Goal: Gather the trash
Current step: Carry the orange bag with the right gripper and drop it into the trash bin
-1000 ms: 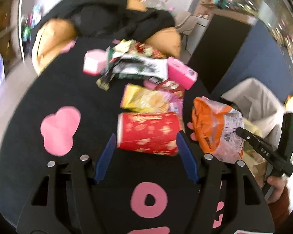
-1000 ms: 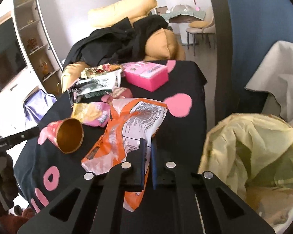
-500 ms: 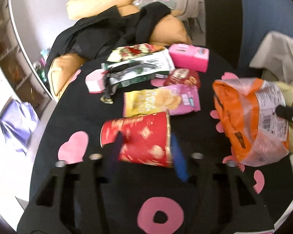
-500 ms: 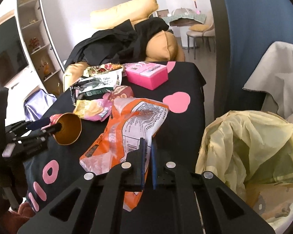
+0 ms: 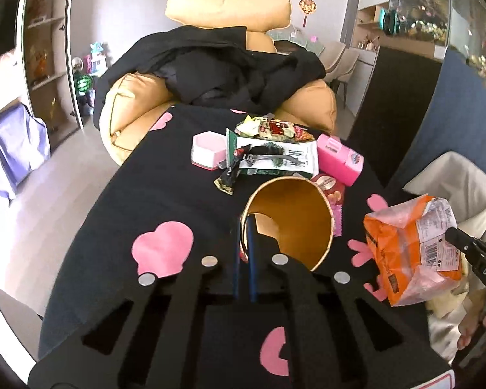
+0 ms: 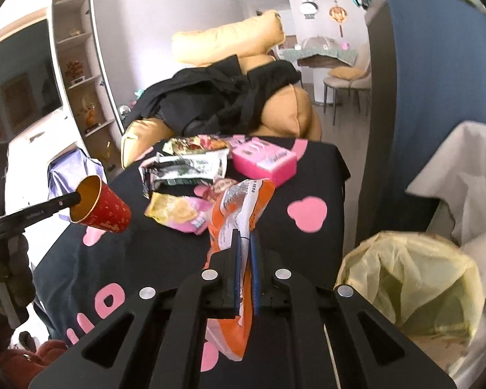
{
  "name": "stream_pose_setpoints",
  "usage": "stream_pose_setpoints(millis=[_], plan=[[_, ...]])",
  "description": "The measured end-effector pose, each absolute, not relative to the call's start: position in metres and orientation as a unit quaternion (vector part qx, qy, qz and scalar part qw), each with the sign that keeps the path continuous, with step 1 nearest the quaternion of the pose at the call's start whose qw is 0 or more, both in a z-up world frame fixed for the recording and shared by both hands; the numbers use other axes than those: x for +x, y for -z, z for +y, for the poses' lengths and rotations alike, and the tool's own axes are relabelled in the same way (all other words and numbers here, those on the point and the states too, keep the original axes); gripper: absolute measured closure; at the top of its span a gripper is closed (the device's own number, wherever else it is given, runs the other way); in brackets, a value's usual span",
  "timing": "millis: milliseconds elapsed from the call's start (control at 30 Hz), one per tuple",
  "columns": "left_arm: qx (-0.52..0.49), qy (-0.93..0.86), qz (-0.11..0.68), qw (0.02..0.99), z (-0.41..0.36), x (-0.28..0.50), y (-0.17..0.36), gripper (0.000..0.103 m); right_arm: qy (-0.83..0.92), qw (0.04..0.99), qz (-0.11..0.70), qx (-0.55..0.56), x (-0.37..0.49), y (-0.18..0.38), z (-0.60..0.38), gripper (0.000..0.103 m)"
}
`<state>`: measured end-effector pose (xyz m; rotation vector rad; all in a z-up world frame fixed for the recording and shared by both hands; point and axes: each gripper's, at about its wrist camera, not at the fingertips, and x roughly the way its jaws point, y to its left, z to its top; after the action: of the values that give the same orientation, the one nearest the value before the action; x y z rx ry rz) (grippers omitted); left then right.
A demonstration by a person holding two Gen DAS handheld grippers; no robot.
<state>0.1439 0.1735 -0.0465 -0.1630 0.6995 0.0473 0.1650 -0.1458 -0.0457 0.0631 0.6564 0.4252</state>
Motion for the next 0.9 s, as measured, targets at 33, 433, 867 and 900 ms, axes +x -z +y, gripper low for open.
stream_pose_setpoints(millis=[33, 433, 867, 900], plan=[[-0.083, -0.018, 0.342, 0.936, 0.172, 0.144, 0.044, 0.099, -0.209, 0.925, 0.318, 0.029, 0.165, 0.042, -0.147, 0.096], [-0.097, 0.041, 0.318, 0.942, 0.148, 0.141, 0.023, 0.099, -0.196, 0.922, 0.334, 0.016, 0.164, 0.029, -0.162, 0.096], [-0.117, 0.051, 0.342, 0.931, 0.155, 0.140, 0.046, 0.099, -0.215, 0.920, 0.328, -0.007, 0.146, 0.031, -0.143, 0.096], [-0.121, 0.051, 0.344, 0.930, 0.157, 0.140, 0.049, 0.099, -0.217, 0.919, 0.330, -0.013, 0.144, 0.032, -0.140, 0.096]])
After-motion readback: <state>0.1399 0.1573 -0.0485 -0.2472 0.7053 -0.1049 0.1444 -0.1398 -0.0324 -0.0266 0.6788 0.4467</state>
